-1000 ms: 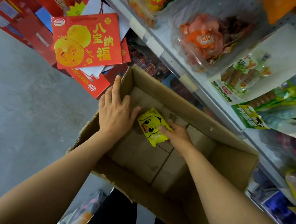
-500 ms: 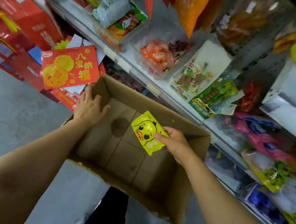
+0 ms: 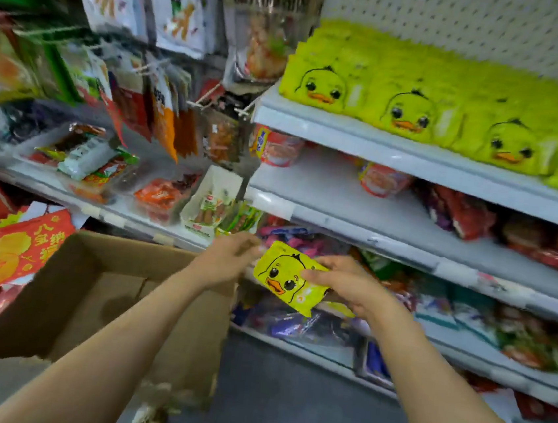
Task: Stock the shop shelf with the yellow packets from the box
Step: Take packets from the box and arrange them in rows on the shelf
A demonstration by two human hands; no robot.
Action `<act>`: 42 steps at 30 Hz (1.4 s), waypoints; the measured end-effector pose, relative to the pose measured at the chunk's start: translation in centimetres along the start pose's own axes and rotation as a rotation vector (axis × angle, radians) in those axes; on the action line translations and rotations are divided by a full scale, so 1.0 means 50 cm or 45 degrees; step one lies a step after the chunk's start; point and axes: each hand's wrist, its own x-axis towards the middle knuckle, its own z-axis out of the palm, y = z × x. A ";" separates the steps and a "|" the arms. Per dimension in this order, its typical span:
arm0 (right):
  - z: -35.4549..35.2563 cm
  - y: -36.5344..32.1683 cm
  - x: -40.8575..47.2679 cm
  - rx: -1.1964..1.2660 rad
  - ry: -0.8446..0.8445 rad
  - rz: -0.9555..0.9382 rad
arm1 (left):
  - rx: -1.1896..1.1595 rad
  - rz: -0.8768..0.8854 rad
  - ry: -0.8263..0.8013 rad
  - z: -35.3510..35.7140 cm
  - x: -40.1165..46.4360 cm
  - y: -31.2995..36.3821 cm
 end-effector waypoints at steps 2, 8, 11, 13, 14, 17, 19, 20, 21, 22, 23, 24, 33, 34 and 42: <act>-0.099 -0.019 -0.084 0.015 0.054 -0.061 | -0.117 0.144 0.048 0.028 0.019 0.134; -0.358 -0.071 -0.324 -0.012 0.381 -0.256 | -0.261 0.552 -0.081 0.099 0.046 0.488; -0.465 -0.088 -0.412 -0.024 0.542 -0.315 | -0.209 0.722 -0.150 0.147 0.049 0.620; -0.521 -0.093 -0.456 -0.015 0.636 -0.332 | -0.130 0.838 -0.155 0.177 0.054 0.692; -0.547 -0.093 -0.477 -0.009 0.680 -0.354 | -0.089 0.902 -0.142 0.191 0.060 0.725; -0.621 -0.081 -0.538 -0.019 0.823 -0.412 | -0.048 1.026 -0.158 0.238 0.073 0.819; -0.663 -0.072 -0.571 0.000 0.860 -0.443 | -0.051 1.068 -0.210 0.274 0.084 0.871; -0.685 -0.065 -0.582 0.004 0.878 -0.452 | -0.064 1.077 -0.246 0.294 0.094 0.893; -0.705 -0.058 -0.592 0.004 0.892 -0.462 | -0.075 1.083 -0.282 0.315 0.103 0.915; -0.728 -0.049 -0.601 0.011 0.904 -0.466 | -0.071 1.080 -0.310 0.335 0.110 0.940; -0.753 -0.039 -0.608 0.027 0.913 -0.463 | -0.070 1.085 -0.336 0.357 0.121 0.963; -0.779 -0.030 -0.616 0.043 0.932 -0.460 | -0.065 1.079 -0.364 0.378 0.132 0.986; -1.056 0.042 -0.633 -0.028 1.262 -0.514 | -0.146 1.049 -0.428 0.588 0.271 1.206; -1.094 0.047 -0.632 -0.051 1.286 -0.510 | -0.167 1.050 -0.433 0.612 0.291 1.232; -1.317 0.114 -0.607 -0.050 1.239 -0.348 | -0.211 1.057 -0.437 0.763 0.456 1.393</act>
